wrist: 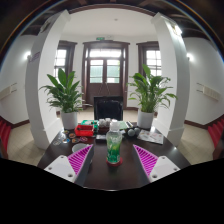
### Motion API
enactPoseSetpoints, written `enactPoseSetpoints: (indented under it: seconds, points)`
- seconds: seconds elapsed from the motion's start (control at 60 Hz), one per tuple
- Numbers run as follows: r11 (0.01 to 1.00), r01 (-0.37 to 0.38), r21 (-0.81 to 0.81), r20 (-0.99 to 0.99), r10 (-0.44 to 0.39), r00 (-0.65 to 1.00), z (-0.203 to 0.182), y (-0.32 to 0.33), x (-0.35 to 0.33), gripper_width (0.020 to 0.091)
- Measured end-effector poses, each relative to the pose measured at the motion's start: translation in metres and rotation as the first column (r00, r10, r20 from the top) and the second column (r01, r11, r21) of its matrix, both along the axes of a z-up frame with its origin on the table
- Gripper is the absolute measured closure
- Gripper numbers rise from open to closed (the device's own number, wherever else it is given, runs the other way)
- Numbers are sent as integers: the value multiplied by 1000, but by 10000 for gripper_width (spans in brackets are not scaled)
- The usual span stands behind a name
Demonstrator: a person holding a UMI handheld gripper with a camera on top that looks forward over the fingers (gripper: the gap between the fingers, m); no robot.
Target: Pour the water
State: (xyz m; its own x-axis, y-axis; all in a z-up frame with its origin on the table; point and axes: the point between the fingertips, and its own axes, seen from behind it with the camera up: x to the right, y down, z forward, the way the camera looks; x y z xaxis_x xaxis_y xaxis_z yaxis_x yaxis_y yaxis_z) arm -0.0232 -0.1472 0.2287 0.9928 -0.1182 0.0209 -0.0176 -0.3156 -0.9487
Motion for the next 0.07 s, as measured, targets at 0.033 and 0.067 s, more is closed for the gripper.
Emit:
enactPoseSetpoints:
  seconds: [0.033, 0.067]
  points:
    - [1000, -3, -2, -3, 3, 1000, -1, 0, -1, 321]
    - [1000, -4, -7, -3, 4, 1000, -2, 1, -1, 322]
